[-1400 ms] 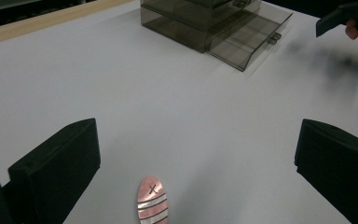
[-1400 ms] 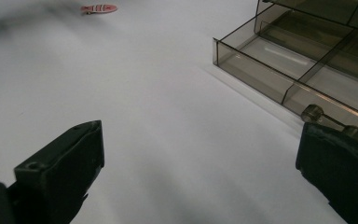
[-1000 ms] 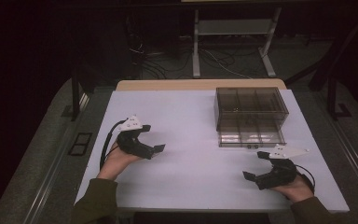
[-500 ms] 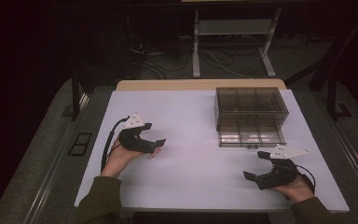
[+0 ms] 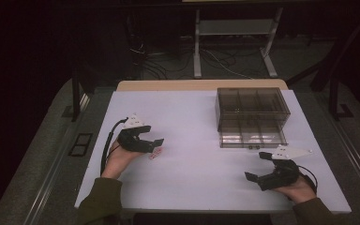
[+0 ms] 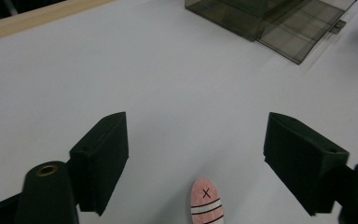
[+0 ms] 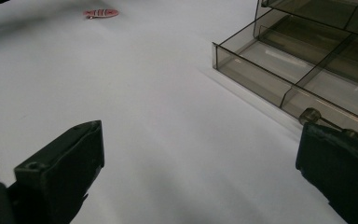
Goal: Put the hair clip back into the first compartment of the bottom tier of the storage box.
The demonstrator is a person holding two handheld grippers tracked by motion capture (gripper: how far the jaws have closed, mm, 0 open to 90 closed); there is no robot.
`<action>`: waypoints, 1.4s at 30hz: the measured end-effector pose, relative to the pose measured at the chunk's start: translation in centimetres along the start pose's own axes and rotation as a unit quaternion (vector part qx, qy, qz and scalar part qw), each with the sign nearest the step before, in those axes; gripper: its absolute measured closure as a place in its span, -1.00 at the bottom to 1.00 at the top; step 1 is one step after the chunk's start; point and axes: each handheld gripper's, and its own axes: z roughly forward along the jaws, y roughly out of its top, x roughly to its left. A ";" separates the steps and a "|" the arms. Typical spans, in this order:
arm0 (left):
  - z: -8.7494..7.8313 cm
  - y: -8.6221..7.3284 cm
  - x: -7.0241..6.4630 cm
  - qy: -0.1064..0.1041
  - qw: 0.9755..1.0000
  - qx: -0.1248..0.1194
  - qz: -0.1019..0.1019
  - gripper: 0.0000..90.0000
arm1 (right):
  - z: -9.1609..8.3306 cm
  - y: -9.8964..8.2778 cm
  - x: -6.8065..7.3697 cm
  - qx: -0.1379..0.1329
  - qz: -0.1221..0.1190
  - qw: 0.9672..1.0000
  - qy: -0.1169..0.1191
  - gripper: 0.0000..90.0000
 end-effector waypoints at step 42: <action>0.9 -1.2 -0.3 0.004 0.996 0.088 -0.008 0.07 | -0.1 0.0 0.0 -0.001 0.001 1.000 -0.001 -0.99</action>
